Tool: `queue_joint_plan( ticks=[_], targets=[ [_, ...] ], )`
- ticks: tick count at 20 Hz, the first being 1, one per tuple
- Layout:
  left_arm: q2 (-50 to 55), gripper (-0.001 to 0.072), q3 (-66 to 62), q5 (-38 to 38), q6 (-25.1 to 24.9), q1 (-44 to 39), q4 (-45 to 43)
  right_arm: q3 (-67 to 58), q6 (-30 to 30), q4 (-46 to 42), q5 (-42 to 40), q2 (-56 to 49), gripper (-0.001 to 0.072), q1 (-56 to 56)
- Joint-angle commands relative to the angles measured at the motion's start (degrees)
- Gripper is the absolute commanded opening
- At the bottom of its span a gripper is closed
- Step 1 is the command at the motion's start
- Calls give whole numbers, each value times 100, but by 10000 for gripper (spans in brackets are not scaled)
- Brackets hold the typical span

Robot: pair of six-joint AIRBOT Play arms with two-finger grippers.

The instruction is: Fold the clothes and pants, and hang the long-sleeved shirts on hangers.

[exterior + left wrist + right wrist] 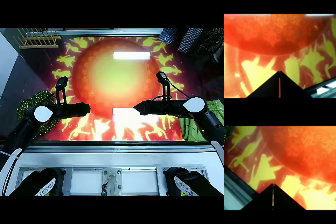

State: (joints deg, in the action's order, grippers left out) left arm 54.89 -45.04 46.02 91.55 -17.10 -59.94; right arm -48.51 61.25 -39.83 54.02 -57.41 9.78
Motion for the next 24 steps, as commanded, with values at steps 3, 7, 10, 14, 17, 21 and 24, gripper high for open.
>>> queue_joint_plan(
  ticks=[3, 7, 10, 14, 17, 21, 24],
  targets=[
    [-4, 2, 2, -2, -2, 7, 0, 2, 0, 2, 2, -4, 10, 4],
    [-4, 2, 2, 0, -2, 7, 0, 2, 2, 2, 2, -4, 10, 4],
    [-4, 2, 2, 0, -2, 7, 0, 2, 2, 2, 2, -4, 10, 4],
    [-4, 2, 2, -63, -2, 7, -4, 2, 0, 2, 2, -4, 10, 4],
    [39, 720, -210, -94, -133, 223, -846, 2, 2, 2, 2, -4, 10, 4],
    [815, 693, -1270, 614, -59, 1408, -2761, 2, 2, 2, 2, -4, 10, 4],
    [1672, 693, -1834, 796, -57, 2402, -3353, 2, 0, 2, 2, -4, 10, 4]
  ],
)
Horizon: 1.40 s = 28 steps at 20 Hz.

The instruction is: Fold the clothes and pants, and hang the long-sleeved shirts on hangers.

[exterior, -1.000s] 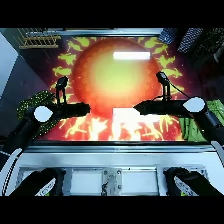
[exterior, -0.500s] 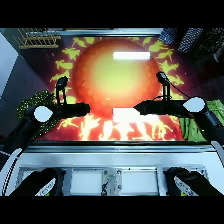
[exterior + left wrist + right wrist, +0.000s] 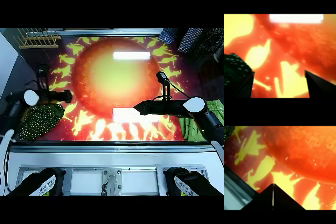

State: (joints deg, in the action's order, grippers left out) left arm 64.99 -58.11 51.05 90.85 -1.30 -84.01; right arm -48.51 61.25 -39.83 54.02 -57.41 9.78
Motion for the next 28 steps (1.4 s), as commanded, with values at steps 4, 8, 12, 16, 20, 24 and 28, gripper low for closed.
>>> queue_joint_plan(
  ticks=[4, 8, 12, 16, 20, 24, 28],
  targets=[
    [1681, 694, -651, 122, 31, 1665, -935, 2, 2, 2, 2, -4, 10, 4],
    [2422, 694, -651, 118, 31, 1777, -931, 2, 2, 2, 2, -4, 10, 4],
    [2562, 214, -654, 127, 70, 1587, -920, 2, 2, 2, 2, -4, 10, 4],
    [1840, 2, -654, -4, 52, 920, -861, 2, 0, 2, 2, -4, 10, 4],
    [896, 2, -651, 190, 46, -468, 295, 2, 4, 234, -2, -7, 10, 4],
    [527, 2, -654, -304, 74, -2406, 1095, -50, 2, 581, -173, 81, 8, -262],
    [973, 2, -984, -960, 310, -4011, 1204, -81, 177, 555, 42, 249, 8, -1644]
  ],
)
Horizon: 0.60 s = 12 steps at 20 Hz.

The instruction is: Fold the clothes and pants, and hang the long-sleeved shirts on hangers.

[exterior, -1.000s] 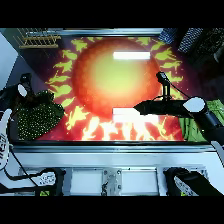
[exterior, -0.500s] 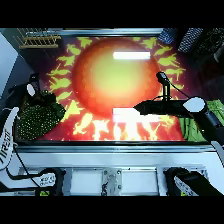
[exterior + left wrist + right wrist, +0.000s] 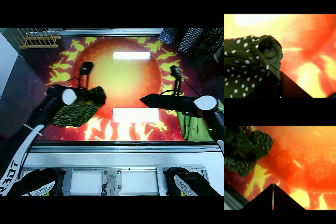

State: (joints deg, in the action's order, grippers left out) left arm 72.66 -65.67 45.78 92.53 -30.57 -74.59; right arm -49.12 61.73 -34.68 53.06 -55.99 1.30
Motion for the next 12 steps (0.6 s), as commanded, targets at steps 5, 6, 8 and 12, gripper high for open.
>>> queue_joint_plan(
  ticks=[5, 6, 8, 12],
  targets=[
    [1263, 672, -1451, -269, 138, -1792, 203, -20, 127, -706, 778, 166, 7, -2022],
    [1368, 683, -1670, -63, 136, -1617, 197, -20, 129, -1016, 898, 166, 7, -2087],
    [1379, 683, -1860, 337, 136, -938, 160, -9, 129, -1552, 1069, 155, 8, -2052],
    [1207, 683, -1504, 857, 136, 1095, 0, 190, 127, -1655, 1091, 122, 12, -1963]
  ],
)
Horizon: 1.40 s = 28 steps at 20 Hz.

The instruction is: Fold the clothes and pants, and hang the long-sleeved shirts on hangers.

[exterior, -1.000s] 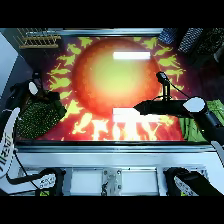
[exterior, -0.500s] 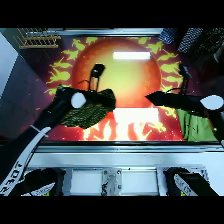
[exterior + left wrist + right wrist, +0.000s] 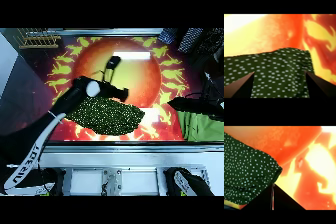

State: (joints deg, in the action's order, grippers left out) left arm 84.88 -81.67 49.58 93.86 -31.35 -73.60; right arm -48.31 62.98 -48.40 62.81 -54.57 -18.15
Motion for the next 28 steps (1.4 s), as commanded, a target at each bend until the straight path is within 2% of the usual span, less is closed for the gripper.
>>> queue_joint_plan(
  ticks=[1, 2, 3, 4, 8, 11, 18, 21, 25, 27, 28],
  targets=[
    [-13, 683, 271, 557, 4, 1685, -79, 162, 2, -236, 114, -68, 21, -11],
    [-2, 684, 503, 546, 2, 2203, -17, 223, 2, -173, 116, -129, 141, 7],
    [55, 683, 686, 527, 2, 2653, 39, 291, 2, -98, 111, -212, 449, 39],
    [138, 683, 863, 509, -4, 3067, 105, 326, 2, -42, 107, -326, 532, 94],
    [841, 684, 975, 404, -815, 4070, 968, 354, 2, -44, 4, -968, 525, 588],
    [1550, 683, 420, 479, -1220, 4216, 1377, 354, 157, -44, -254, -1416, 488, 1014],
    [2754, 683, -1250, 649, -1248, 3779, 1386, 354, 474, 7, -789, -2028, 489, 1539],
    [3169, 683, -1873, 839, -1248, 3534, 1381, 352, 472, 339, -1215, -2256, 489, 1711],
    [3467, 683, -2288, 848, -1239, 3335, 1375, 345, 472, 503, -1572, -2640, 489, 1982],
    [3560, 682, -2444, 872, -1082, 3318, 1375, 343, 470, 518, -1635, -2811, 489, 2122],
    [3567, 590, -2476, 885, -1003, 3318, 1377, 343, 472, 520, -1657, -2857, 488, 2170]
  ],
)
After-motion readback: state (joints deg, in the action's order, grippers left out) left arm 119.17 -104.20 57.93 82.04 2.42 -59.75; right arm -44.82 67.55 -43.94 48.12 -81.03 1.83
